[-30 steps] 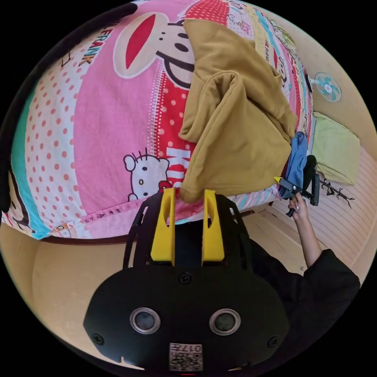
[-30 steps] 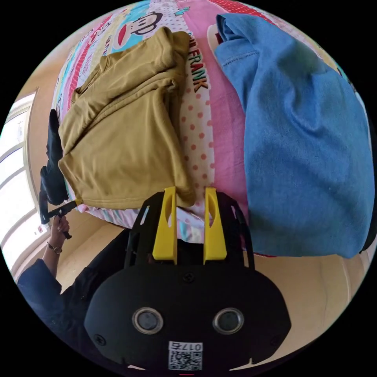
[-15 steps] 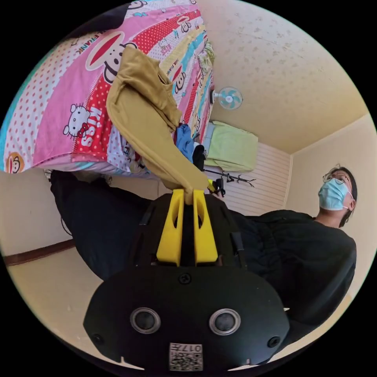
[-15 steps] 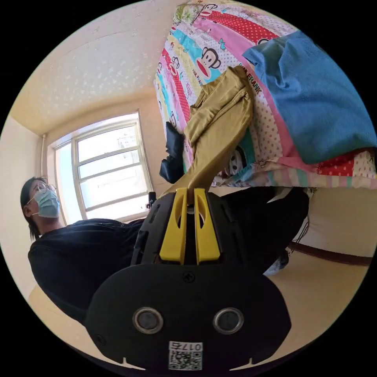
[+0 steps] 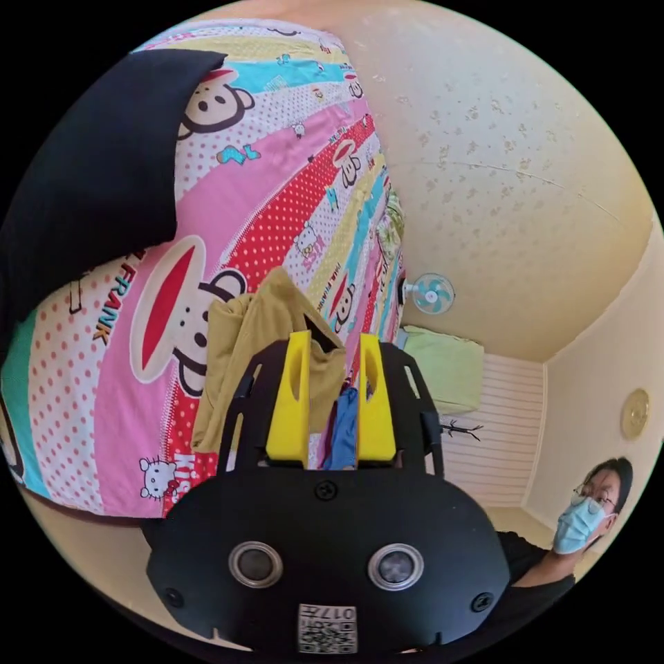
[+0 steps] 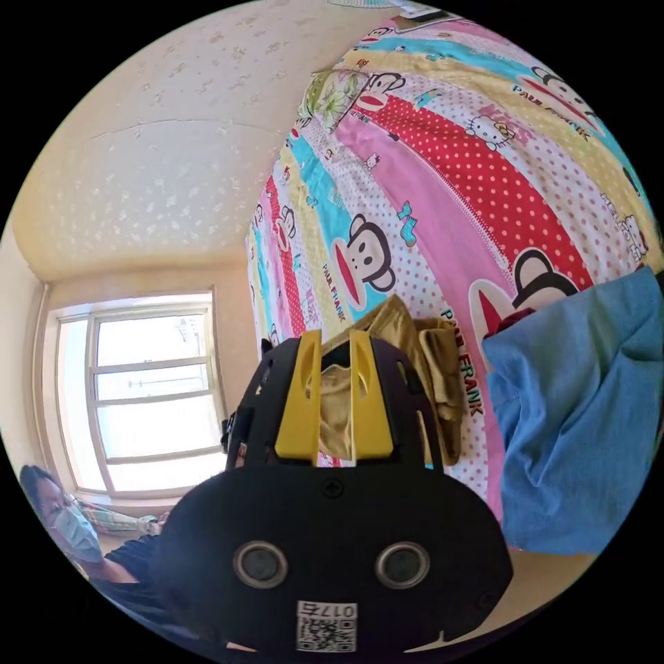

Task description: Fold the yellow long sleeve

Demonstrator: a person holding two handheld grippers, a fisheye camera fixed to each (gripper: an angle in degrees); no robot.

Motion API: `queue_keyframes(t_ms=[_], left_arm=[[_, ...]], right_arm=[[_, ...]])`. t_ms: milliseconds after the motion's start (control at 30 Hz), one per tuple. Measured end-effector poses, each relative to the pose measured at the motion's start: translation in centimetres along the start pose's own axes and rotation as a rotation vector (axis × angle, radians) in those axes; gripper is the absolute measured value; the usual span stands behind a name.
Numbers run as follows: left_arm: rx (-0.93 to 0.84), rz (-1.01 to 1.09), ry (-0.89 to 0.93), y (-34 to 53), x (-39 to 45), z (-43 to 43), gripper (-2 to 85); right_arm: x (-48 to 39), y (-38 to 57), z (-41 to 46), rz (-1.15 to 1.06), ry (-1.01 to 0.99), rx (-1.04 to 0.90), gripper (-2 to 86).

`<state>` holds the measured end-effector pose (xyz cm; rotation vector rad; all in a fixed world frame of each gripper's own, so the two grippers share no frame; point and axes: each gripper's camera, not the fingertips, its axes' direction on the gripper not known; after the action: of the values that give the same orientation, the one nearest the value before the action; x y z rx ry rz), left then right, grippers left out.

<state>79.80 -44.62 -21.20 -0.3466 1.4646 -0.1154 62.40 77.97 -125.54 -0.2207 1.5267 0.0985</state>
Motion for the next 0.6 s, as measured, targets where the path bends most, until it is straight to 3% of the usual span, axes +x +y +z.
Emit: queue_keyframes(t_ms=[233,367,433,467,533,600], left_arm=[[-0.033,-0.050,-0.461,7.4,-7.6,6.3,13.8],[-0.168,-0.120,-0.534,11.7,-14.1,11.6,14.0],[-0.116,-0.133,-0.502,12.5,-15.3,11.5,13.8],[-0.105,-0.166,-0.465,12.5,-16.1,11.4,13.7],[-0.109,-0.192,-0.397,12.5,-17.1,11.5,12.7],[-0.133,-0.234,-0.371,12.7,-18.2,12.0,10.3]], right_arm=[[-1.9,7.3,11.8,-0.256,0.620,-0.233,7.5],[3.7,13.3,19.6,-0.425,1.029,-0.505,3.7],[3.5,14.1,19.4,-0.409,1.106,-0.470,2.3],[2.9,14.2,18.7,-0.345,1.254,-0.379,1.8],[0.7,14.6,17.0,-0.314,1.273,-0.265,1.2],[-3.1,15.7,15.0,-0.340,0.962,-0.153,0.8]])
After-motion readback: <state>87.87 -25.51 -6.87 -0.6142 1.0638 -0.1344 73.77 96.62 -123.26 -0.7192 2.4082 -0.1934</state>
